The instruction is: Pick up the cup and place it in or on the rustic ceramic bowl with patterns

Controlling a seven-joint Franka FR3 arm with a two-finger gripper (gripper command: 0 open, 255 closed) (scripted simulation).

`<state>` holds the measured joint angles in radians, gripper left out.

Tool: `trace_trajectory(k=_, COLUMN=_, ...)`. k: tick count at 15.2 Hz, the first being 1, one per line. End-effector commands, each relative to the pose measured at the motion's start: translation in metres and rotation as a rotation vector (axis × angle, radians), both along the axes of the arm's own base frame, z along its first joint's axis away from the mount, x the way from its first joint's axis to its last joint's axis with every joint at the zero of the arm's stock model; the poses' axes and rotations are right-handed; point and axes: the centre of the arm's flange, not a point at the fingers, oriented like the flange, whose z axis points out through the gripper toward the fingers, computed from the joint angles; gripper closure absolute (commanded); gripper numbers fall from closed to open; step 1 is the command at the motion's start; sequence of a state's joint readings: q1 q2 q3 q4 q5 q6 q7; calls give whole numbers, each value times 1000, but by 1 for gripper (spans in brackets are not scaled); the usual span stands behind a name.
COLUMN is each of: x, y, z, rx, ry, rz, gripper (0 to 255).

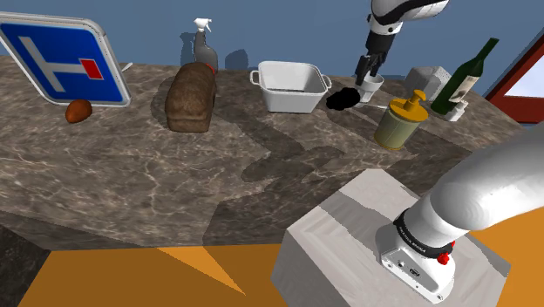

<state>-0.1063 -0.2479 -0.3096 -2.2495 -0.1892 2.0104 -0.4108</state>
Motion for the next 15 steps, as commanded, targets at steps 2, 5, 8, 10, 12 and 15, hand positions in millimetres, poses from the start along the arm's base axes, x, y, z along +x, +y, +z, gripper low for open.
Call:
trace_trajectory(k=2, x=20, y=-30, z=-13, rx=-21, ry=-3, rz=-5, gripper=0)
trace_trajectory(k=5, x=37, y=-60, z=-28, rx=-41, ry=-6, rz=-11, gripper=0)
trace_trajectory(k=8, x=54, y=-90, z=-43, rx=-60, ry=-9, rz=-16, gripper=0)
trace_trajectory(k=10, x=65, y=-110, z=-52, rx=-74, ry=-11, rz=-20, gripper=0)
trace_trajectory(k=12, x=76, y=-130, z=-61, rx=-87, ry=-12, rz=-24, gripper=0)
trace_trajectory(k=15, x=89, y=-153, z=-70, rx=-101, ry=-14, rz=-28, gripper=0)
